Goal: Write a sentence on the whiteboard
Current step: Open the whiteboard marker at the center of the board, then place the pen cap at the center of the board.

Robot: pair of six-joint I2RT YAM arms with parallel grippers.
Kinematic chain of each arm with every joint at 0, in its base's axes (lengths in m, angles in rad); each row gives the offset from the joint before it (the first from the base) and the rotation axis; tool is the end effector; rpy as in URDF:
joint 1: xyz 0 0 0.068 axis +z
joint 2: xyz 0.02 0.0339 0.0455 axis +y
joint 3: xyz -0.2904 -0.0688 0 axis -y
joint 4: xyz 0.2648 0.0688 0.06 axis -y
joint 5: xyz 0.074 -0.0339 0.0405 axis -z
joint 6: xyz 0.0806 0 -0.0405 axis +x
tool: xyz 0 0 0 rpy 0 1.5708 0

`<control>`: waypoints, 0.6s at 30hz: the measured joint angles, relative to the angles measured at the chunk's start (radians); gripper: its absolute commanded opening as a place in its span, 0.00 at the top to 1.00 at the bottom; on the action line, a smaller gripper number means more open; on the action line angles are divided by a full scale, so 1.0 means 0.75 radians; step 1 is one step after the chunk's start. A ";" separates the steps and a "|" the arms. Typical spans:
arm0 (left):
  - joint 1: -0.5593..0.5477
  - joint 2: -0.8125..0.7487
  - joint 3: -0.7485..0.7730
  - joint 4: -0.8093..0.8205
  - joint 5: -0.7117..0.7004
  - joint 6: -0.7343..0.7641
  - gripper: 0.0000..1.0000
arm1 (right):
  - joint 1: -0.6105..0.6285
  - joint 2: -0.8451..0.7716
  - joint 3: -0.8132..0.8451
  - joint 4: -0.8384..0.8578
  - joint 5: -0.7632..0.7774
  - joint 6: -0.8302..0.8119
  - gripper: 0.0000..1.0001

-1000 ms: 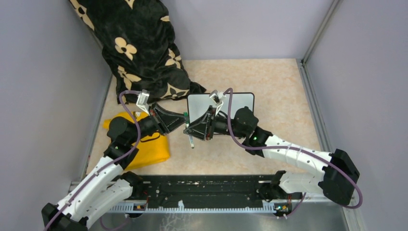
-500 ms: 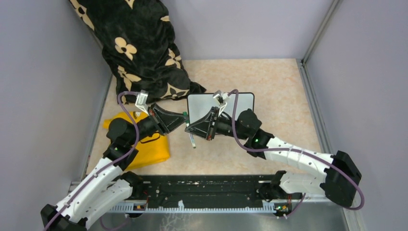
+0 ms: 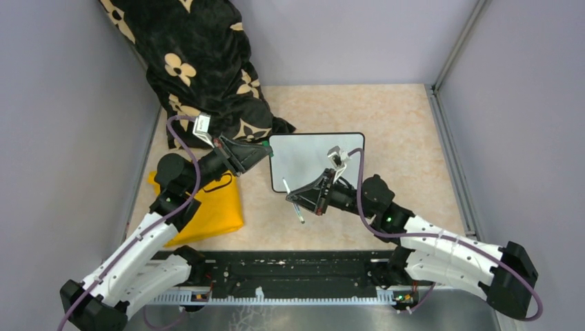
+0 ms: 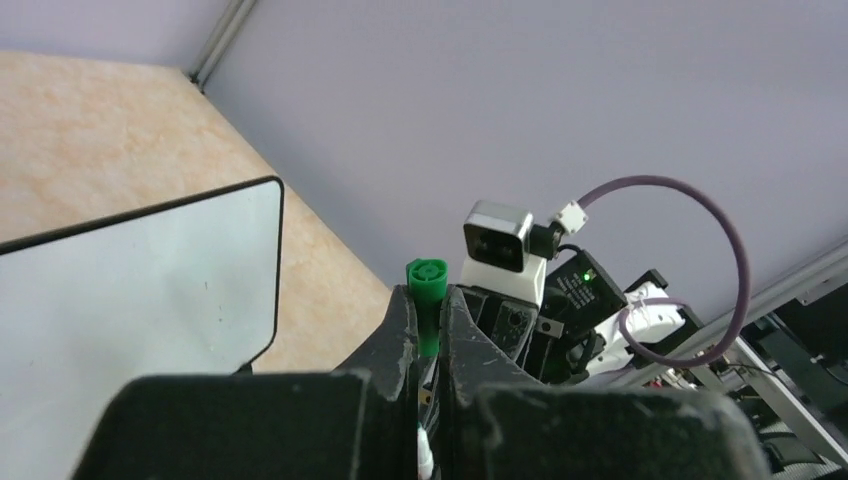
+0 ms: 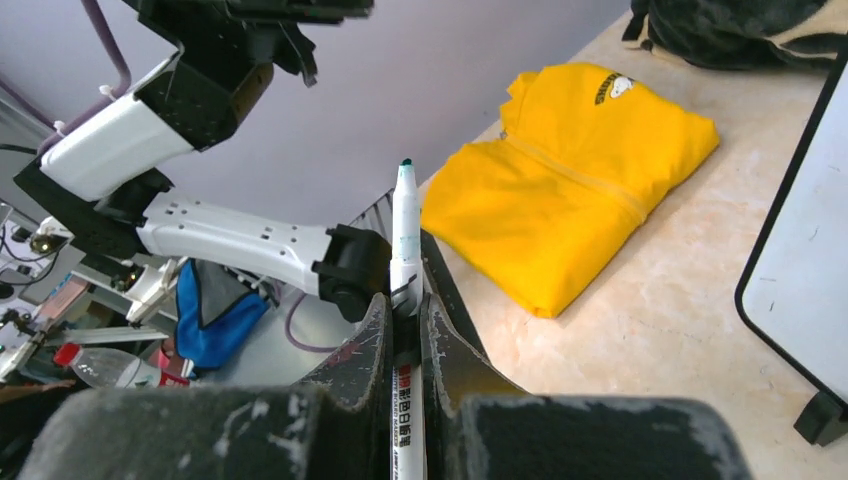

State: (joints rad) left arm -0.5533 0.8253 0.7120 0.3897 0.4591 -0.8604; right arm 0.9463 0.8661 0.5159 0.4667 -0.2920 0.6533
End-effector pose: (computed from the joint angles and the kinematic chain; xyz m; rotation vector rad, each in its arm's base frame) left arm 0.1800 -0.1531 0.3965 0.2165 1.4693 -1.4714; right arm 0.1281 0.2175 0.3178 -0.5042 1.5725 1.4802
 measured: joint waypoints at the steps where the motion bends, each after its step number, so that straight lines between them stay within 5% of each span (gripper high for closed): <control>1: 0.006 -0.001 0.009 0.014 -0.022 0.000 1.00 | 0.000 -0.016 -0.008 -0.025 0.000 -0.001 1.00; 8: 0.007 -0.023 0.056 -0.129 -0.182 0.102 1.00 | 0.000 -0.146 -0.010 -0.209 0.116 -0.054 1.00; 18: 0.007 0.022 0.110 -0.887 -0.696 0.333 1.00 | 0.000 -0.476 -0.005 -0.684 0.603 -0.200 1.00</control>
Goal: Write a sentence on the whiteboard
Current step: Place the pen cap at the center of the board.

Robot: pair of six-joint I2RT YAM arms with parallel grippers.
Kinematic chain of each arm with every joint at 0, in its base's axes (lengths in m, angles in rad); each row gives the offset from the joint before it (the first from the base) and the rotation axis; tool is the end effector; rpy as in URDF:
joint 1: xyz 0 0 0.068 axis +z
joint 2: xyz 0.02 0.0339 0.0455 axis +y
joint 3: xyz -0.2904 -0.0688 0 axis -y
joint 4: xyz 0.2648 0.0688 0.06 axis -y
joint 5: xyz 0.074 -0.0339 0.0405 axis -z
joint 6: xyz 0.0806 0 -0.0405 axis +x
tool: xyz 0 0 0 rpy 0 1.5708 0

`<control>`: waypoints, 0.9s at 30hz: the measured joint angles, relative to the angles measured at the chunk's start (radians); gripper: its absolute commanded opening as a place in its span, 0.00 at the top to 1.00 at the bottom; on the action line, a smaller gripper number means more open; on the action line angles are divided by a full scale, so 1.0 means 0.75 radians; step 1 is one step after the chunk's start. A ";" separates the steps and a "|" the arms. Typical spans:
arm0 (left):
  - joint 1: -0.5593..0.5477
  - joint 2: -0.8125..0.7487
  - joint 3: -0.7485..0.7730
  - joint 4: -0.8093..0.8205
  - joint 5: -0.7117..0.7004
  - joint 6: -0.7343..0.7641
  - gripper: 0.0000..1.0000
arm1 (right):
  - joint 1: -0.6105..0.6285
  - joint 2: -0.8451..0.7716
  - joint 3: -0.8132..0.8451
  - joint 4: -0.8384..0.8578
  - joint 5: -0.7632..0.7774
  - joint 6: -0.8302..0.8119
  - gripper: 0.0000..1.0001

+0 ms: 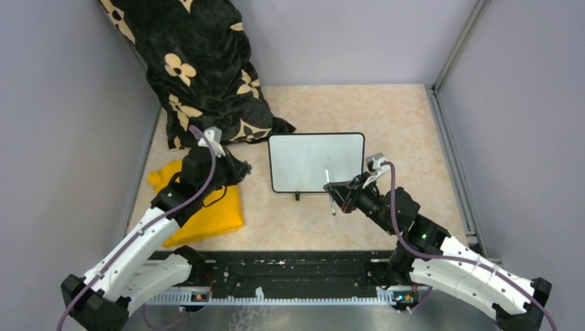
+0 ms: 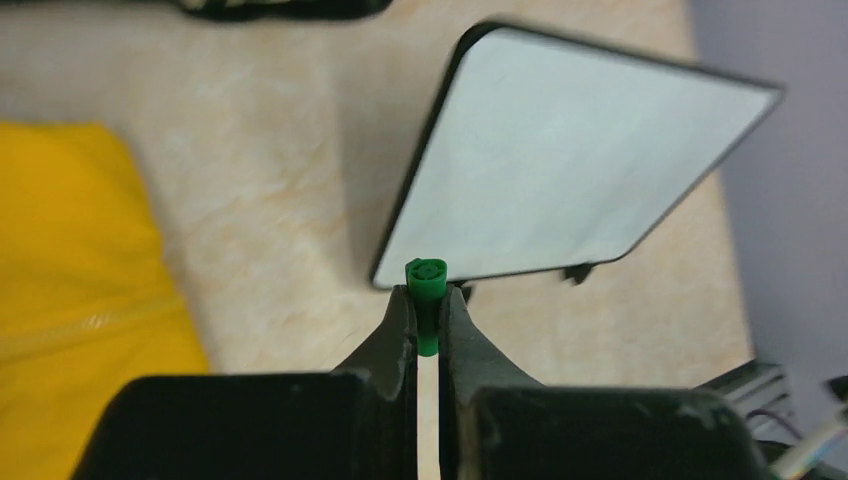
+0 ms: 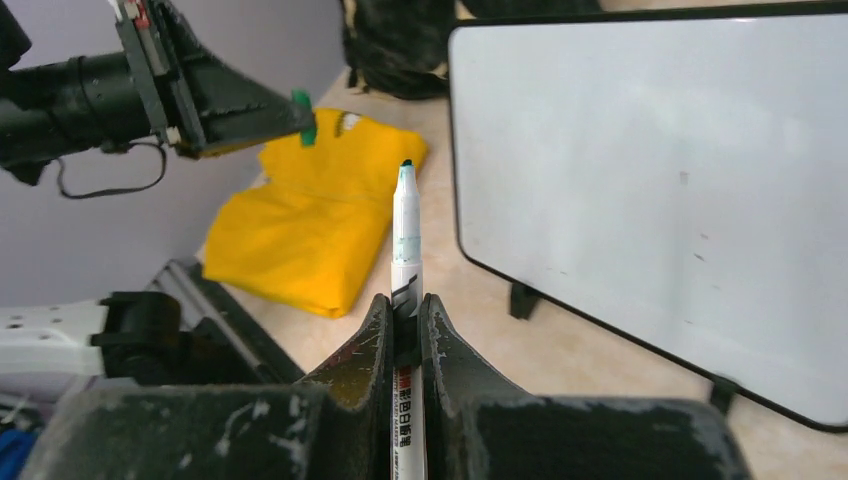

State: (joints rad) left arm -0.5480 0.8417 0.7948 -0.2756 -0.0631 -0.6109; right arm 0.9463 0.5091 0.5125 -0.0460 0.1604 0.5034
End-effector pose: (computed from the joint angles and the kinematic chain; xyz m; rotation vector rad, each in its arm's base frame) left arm 0.2078 -0.1209 0.3286 -0.1061 1.9567 -0.7208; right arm 0.1183 0.1421 0.3094 -0.2457 1.6874 0.9779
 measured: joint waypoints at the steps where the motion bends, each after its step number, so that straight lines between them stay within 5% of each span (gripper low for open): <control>1: 0.000 0.023 -0.023 -0.049 -0.019 0.001 1.00 | 0.000 -0.014 0.001 -0.050 0.047 -0.011 1.00; 17: 0.000 0.753 -0.044 -0.234 -0.043 -0.063 1.00 | 0.000 -0.034 0.001 -0.250 0.211 -0.038 1.00; 24: 0.000 0.855 -0.008 -0.219 -0.047 -0.073 1.00 | 0.000 -0.033 0.001 -0.249 0.211 -0.066 1.00; 27: 0.000 0.890 0.002 -0.199 -0.050 -0.073 0.90 | 0.000 -0.030 0.001 -0.245 0.210 -0.082 1.00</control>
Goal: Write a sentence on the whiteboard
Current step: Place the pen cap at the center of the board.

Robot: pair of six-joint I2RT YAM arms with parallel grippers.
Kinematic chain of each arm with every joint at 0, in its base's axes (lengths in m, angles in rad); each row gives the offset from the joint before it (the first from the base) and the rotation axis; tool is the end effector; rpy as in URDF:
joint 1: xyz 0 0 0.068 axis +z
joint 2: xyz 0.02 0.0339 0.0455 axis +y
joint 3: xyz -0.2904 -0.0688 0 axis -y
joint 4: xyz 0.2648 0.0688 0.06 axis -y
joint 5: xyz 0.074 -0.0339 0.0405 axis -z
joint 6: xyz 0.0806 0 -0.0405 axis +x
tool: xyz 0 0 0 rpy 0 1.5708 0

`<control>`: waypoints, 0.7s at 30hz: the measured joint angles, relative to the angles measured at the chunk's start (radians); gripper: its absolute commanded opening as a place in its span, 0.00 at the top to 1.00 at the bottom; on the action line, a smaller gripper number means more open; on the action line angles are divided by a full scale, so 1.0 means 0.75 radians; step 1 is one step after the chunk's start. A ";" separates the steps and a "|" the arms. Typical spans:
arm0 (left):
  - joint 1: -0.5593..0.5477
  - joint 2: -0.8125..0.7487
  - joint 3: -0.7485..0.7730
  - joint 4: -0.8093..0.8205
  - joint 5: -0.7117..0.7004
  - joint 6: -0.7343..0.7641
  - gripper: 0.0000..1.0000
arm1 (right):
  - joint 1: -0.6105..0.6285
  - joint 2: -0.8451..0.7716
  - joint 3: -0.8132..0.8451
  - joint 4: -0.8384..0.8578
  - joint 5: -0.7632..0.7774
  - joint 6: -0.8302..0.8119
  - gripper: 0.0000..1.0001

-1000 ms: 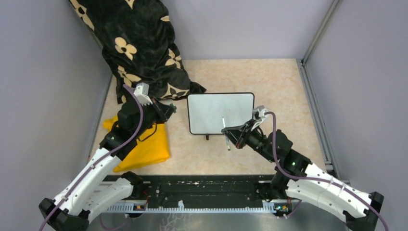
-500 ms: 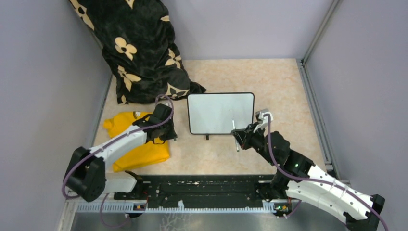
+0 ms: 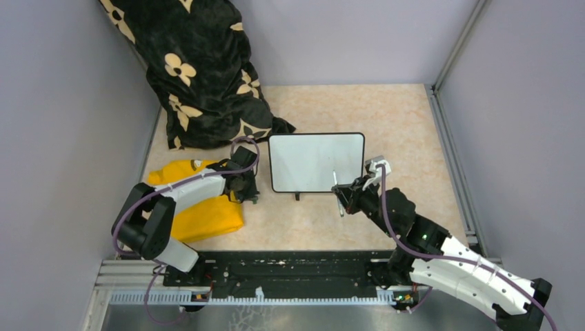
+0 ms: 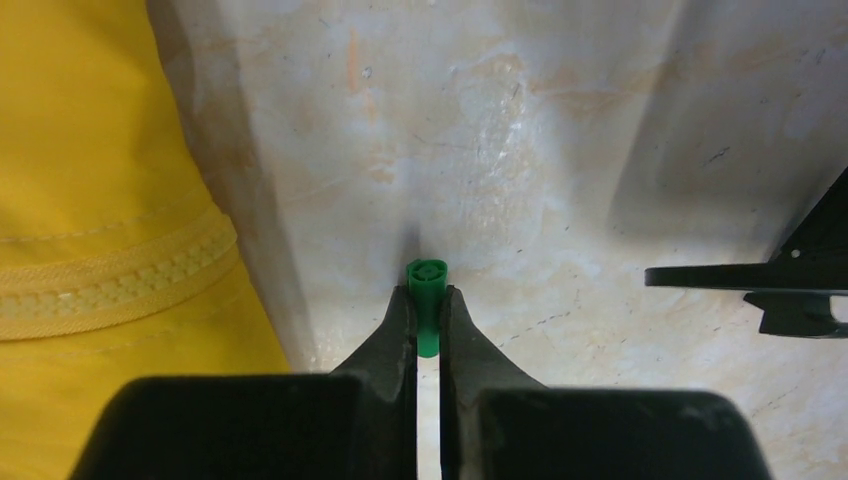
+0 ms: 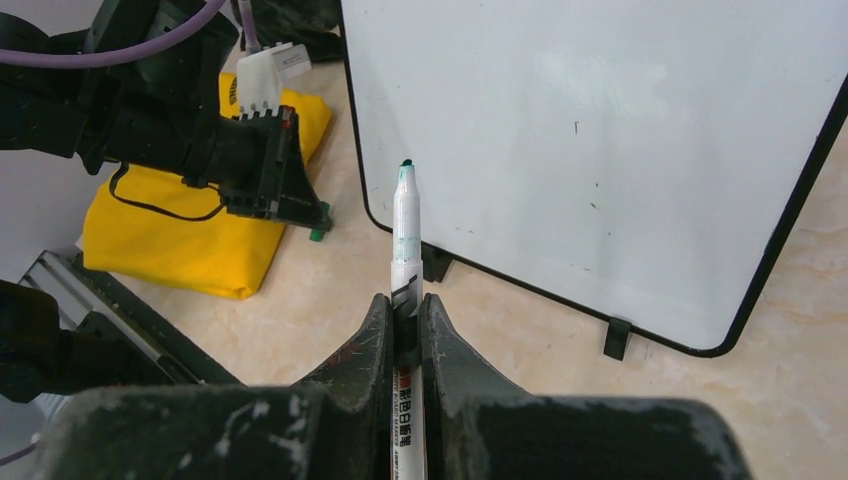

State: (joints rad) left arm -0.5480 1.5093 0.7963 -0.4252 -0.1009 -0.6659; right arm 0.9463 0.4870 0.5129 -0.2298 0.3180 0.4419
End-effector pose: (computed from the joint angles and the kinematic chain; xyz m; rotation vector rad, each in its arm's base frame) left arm 0.2657 -0.1527 0.1355 -0.1904 2.7142 -0.2281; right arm 0.1222 0.1264 0.2858 -0.2223 1.8080 0.7184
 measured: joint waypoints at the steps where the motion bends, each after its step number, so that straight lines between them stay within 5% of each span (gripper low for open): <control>1: 0.000 0.009 0.005 0.002 0.001 0.001 0.87 | 0.000 0.003 0.000 0.003 0.000 -0.006 1.00; 21: 0.000 0.025 0.013 0.042 -0.003 -0.019 0.60 | 0.000 0.059 0.000 0.028 -0.010 -0.042 1.00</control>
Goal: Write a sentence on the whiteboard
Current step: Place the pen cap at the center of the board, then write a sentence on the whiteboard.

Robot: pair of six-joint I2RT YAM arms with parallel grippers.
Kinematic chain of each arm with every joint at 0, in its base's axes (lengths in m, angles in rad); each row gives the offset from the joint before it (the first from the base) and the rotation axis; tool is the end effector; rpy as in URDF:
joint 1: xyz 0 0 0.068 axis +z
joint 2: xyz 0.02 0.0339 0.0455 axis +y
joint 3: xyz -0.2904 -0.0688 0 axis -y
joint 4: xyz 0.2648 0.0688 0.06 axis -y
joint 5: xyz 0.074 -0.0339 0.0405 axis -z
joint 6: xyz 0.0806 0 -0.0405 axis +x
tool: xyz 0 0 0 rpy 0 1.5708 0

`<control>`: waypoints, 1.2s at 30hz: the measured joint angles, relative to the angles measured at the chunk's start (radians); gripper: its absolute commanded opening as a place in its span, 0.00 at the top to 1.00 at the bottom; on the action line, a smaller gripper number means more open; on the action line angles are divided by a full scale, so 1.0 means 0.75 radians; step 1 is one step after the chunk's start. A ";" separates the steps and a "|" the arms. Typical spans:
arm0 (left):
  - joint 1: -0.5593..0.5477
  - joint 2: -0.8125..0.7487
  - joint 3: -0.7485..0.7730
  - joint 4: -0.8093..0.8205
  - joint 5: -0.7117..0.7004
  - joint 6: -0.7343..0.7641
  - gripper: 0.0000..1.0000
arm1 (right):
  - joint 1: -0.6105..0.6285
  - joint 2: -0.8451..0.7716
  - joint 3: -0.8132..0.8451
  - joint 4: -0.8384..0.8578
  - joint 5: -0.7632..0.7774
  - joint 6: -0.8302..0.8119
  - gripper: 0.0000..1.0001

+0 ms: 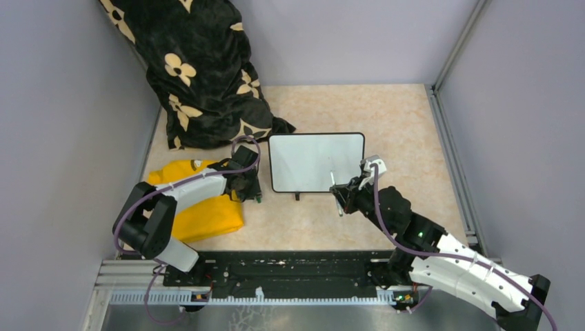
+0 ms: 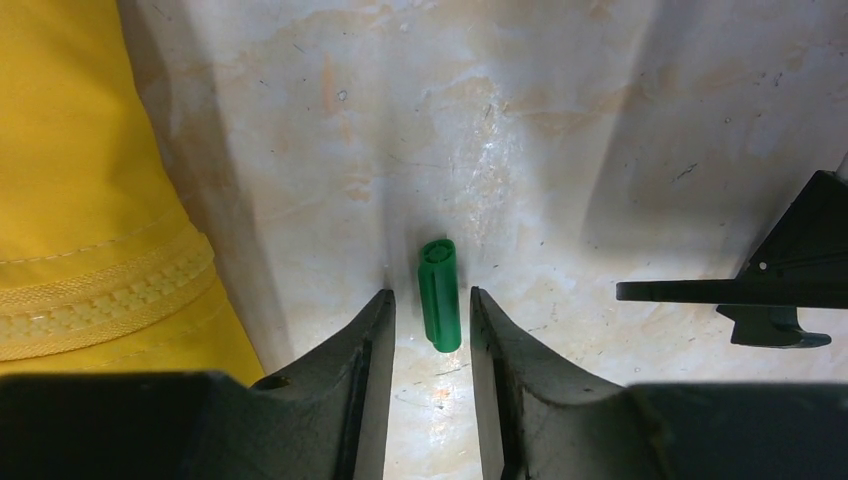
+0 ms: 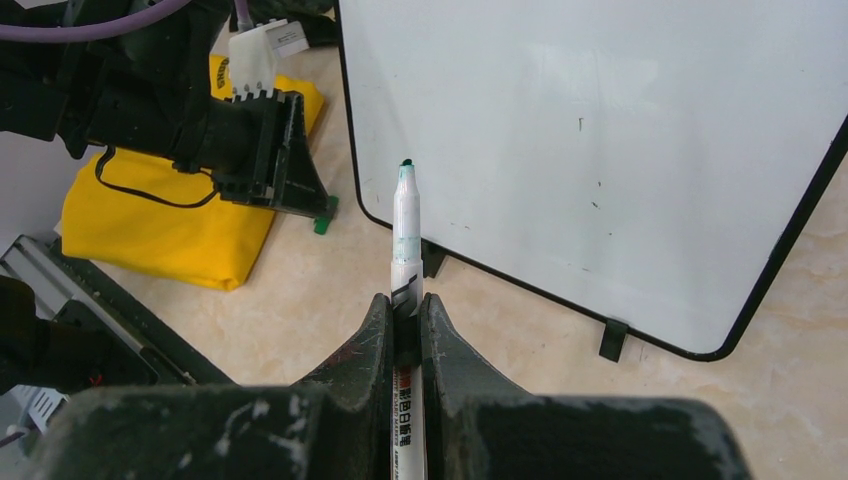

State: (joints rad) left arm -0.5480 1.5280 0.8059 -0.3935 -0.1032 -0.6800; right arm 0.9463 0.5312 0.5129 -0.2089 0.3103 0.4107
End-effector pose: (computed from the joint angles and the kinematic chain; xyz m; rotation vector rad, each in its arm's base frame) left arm 0.2721 -0.1564 0.1352 -0.2103 2.6926 -0.2464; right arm 0.1266 0.1335 0.2818 -0.2643 1.8219 0.6893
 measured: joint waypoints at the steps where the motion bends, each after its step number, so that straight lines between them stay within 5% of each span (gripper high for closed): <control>1: 0.000 -0.001 0.000 0.001 0.001 -0.002 0.59 | 0.000 -0.001 0.000 0.000 -0.001 0.000 1.00; 9: 0.000 -0.115 0.002 -0.066 -0.029 -0.011 0.26 | 0.000 -0.002 0.018 -0.008 -0.005 0.000 1.00; 17: 0.001 -0.601 0.041 0.008 0.003 0.112 0.15 | 0.000 0.023 0.091 0.005 -0.074 -0.036 1.00; 24: 0.001 -0.958 -0.131 0.583 0.530 0.250 0.01 | 0.001 0.141 0.192 0.072 -0.310 -0.088 1.00; 36: 0.001 -0.806 -0.253 1.263 1.165 -0.060 0.05 | 0.001 0.312 0.261 0.292 -0.664 -0.037 1.00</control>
State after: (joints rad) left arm -0.5472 0.9234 0.6159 0.5537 0.7708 -0.7250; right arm 0.9466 0.7650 0.7086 0.0105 -0.1879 0.3832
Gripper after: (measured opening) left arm 0.972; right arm 0.042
